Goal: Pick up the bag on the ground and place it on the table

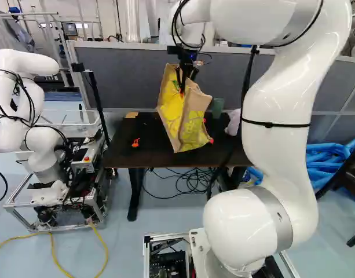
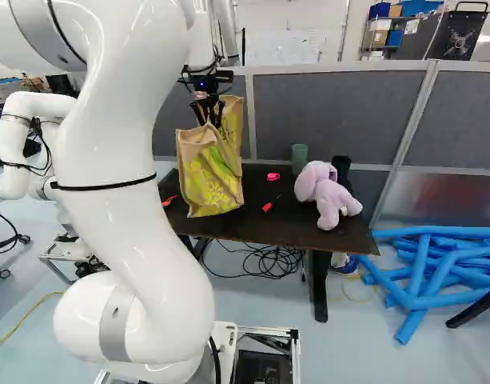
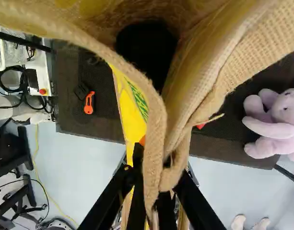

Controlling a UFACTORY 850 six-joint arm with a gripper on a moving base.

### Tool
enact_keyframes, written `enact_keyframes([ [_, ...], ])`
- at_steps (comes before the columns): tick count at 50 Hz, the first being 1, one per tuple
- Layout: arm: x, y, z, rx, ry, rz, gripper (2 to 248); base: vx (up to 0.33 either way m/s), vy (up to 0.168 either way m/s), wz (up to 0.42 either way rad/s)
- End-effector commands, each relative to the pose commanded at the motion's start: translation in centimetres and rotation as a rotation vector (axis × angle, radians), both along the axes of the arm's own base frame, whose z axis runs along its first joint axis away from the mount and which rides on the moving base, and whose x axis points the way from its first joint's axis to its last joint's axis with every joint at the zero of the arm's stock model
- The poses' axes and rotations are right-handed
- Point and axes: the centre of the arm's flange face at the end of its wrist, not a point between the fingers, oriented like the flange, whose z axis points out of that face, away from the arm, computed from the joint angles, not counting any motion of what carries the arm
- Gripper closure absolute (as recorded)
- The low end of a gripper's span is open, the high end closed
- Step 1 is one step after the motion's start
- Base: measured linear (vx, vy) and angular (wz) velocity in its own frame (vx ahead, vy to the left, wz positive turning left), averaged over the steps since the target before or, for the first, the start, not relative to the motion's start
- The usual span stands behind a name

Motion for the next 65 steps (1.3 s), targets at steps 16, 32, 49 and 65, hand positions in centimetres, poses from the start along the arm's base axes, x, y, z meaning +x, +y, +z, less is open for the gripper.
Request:
enact_keyframes([
  [16, 3.6, 0.4, -2.4, -0.001, 0.007, 0.002, 229, 0.0, 0.0, 0.0],
  [32, 5.8, -0.1, -4.9, -0.002, 0.03, -0.009, 229, 0.0, 0.0, 0.0],
  [49, 6.9, -0.3, -7.6, -0.005, 0.067, -0.014, 229, 0.0, 0.0, 0.0],
  [65, 7.8, -0.3, -10.1, -0.008, 0.104, -0.014, 229, 0.0, 0.0, 0.0],
])
